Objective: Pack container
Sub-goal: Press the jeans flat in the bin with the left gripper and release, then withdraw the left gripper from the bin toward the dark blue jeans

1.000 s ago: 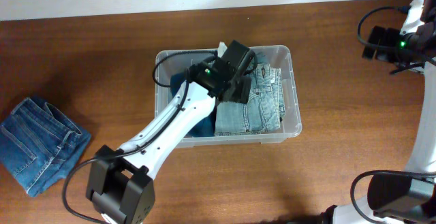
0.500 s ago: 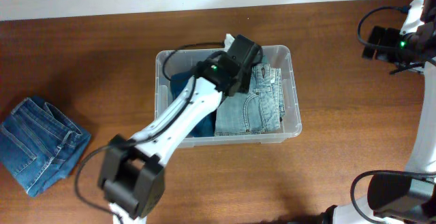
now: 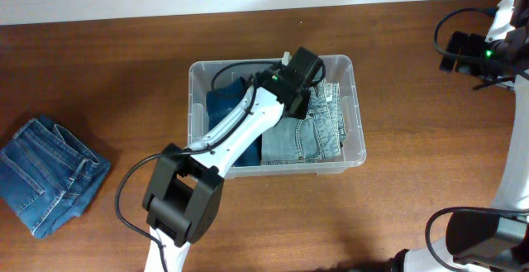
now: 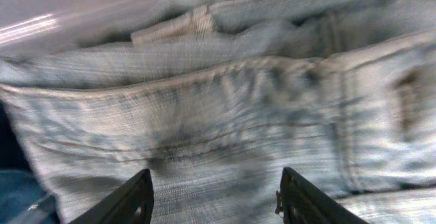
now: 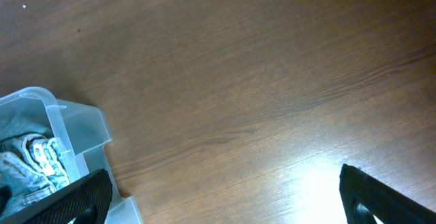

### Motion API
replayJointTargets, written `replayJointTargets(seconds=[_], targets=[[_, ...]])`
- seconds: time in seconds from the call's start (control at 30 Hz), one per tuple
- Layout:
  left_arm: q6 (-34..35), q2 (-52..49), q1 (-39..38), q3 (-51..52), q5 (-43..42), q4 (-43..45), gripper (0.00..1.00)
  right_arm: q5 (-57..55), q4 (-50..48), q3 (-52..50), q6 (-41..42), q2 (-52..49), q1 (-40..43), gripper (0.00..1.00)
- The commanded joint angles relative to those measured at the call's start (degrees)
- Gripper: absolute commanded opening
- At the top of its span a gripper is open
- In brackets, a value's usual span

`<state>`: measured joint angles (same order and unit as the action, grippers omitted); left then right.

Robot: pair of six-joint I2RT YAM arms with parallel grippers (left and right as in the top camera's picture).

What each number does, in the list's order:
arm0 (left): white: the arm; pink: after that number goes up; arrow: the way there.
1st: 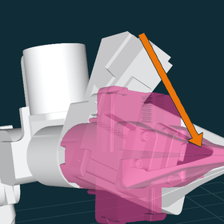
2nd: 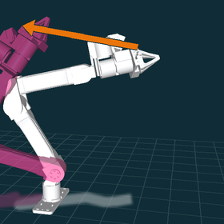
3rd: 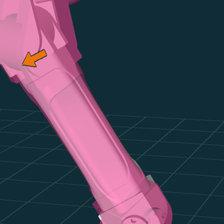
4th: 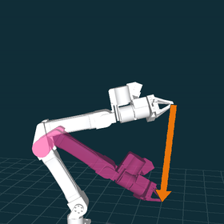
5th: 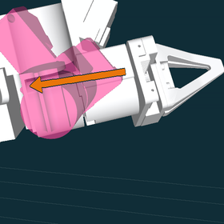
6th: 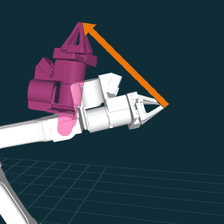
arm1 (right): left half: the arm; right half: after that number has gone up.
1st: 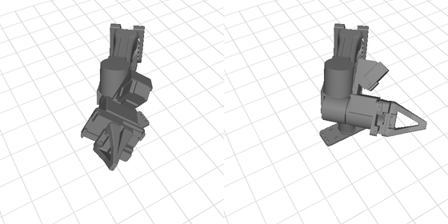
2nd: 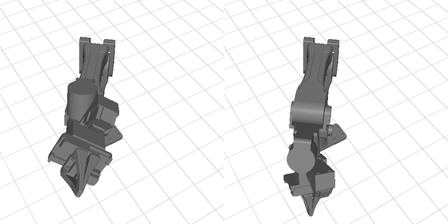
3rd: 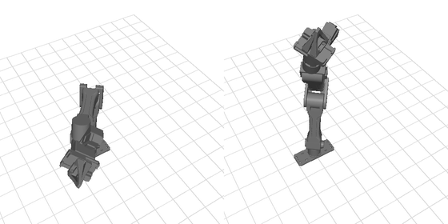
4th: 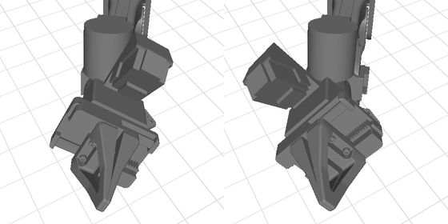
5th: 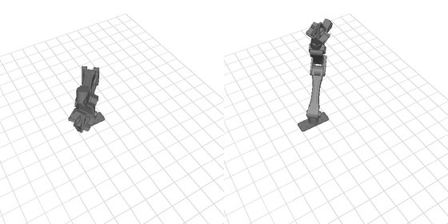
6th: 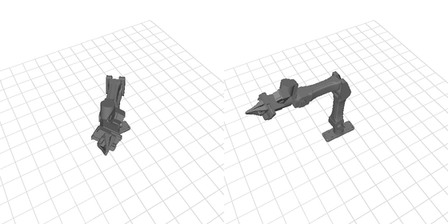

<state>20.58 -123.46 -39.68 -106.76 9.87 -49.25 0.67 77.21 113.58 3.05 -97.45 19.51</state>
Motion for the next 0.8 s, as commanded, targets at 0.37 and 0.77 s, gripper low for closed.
replayJointTargets(seconds=[0.37, 0.77], targets=[[-0.90, 1.42, -4.70, -6.32, 0.42, 2.38, 0.60, -0.31, -0.02, 0.48, 0.37, -0.37, 0.02, 0.99], [-0.94, -7.56, -5.01, -6.45, 0.42, 5.11, 0.68, -0.31, -0.02, 0.48, 0.37, -0.37, 0.02, 0.98]])
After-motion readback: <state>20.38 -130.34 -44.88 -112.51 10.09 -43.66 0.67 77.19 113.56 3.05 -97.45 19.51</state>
